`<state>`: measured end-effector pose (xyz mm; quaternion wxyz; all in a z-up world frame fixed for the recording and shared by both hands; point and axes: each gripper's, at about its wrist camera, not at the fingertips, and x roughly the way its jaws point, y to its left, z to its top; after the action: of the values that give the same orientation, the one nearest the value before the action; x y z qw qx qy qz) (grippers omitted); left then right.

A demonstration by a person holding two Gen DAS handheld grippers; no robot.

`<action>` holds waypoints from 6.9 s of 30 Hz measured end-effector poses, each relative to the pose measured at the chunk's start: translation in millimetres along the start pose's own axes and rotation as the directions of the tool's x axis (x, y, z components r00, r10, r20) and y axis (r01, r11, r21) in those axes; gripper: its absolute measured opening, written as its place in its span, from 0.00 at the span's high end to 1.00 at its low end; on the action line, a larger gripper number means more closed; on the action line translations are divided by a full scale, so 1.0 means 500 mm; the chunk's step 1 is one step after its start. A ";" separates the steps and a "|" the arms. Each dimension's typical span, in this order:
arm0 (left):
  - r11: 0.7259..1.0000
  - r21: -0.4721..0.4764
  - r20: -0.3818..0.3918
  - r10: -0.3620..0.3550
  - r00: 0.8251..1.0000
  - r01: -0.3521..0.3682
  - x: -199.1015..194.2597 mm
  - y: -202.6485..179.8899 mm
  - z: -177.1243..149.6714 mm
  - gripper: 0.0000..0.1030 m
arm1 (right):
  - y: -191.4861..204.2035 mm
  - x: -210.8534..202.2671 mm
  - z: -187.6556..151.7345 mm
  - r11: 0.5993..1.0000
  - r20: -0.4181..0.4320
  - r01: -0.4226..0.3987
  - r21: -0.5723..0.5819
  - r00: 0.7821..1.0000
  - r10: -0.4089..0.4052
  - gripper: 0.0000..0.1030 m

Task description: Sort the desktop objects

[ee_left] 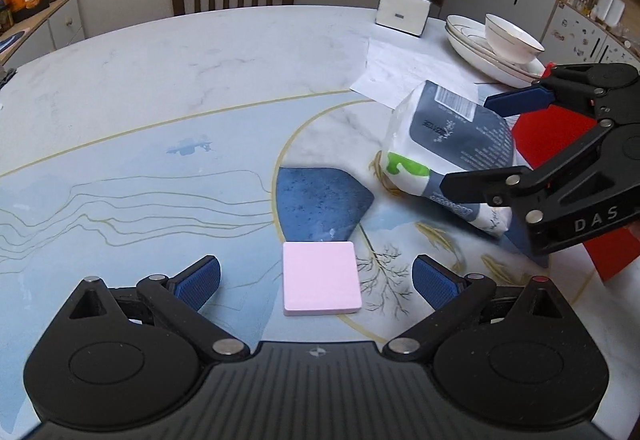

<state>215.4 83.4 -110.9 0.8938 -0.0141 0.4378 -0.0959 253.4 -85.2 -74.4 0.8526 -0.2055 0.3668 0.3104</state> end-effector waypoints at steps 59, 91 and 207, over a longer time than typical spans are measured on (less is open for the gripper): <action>0.996 0.090 0.047 0.012 0.999 -0.016 -0.059 -0.061 -0.032 0.60 | -0.006 -0.054 -0.079 0.943 -0.098 -0.073 0.325 0.989 0.110 0.54; 0.972 0.189 0.204 -0.176 0.963 0.137 -0.199 -0.298 0.078 0.60 | -0.125 -0.318 -0.146 0.911 0.037 -0.039 0.411 0.999 0.026 0.55; 0.901 0.336 0.102 -0.326 0.940 0.276 -0.066 -0.592 0.172 0.32 | -0.367 -0.436 -0.329 0.860 0.008 0.218 0.461 0.968 -0.250 0.27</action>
<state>215.9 -206.0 0.2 0.8902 0.0542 0.3379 -0.3008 178.7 -395.5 6.0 0.9202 -0.0320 0.3724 0.1164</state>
